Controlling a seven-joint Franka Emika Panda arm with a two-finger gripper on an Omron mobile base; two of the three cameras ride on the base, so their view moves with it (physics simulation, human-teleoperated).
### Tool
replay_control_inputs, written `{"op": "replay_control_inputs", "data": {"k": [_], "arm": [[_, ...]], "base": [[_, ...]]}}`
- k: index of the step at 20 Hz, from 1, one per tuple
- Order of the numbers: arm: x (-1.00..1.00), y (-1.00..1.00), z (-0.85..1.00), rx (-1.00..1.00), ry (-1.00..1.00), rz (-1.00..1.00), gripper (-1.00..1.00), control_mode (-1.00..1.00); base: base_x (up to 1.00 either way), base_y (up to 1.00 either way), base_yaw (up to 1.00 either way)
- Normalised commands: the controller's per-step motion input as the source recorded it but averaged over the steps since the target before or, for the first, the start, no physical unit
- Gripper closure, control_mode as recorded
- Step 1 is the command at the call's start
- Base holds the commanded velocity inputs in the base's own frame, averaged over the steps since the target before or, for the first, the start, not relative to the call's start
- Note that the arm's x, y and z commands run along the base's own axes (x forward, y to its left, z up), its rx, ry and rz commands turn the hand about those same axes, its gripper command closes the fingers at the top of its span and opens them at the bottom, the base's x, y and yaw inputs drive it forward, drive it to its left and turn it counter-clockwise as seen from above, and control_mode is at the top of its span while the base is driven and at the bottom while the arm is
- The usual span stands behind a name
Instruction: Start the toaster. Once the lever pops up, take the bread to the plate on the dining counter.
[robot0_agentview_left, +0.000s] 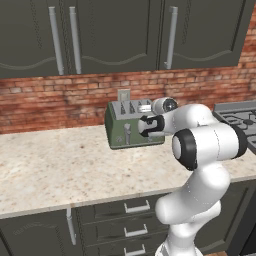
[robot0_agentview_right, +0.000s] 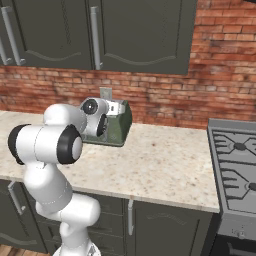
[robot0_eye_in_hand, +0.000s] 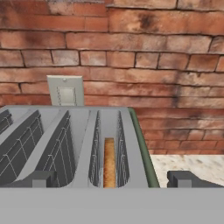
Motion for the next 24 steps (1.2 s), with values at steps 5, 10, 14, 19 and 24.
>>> {"op": "replay_control_inputs", "data": {"k": [5, 10, 14, 19, 24], "arm": [[0.0, 0.0, 0.0, 0.0, 0.0, 0.0, -1.0, -1.0], [0.0, 0.0, 0.0, 0.0, 0.0, 0.0, -1.0, -1.0], [0.0, 0.0, 0.0, 0.0, 0.0, 0.0, -1.0, -1.0], [0.0, 0.0, 0.0, 0.0, 0.0, 0.0, -1.0, -1.0], [0.0, 0.0, 0.0, 0.0, 0.0, 0.0, -1.0, -1.0]], "base": [[0.0, 0.0, 0.0], [0.0, 0.0, 0.0], [0.0, 0.0, 0.0], [0.0, 0.0, 0.0], [0.0, 0.0, 0.0]]}}
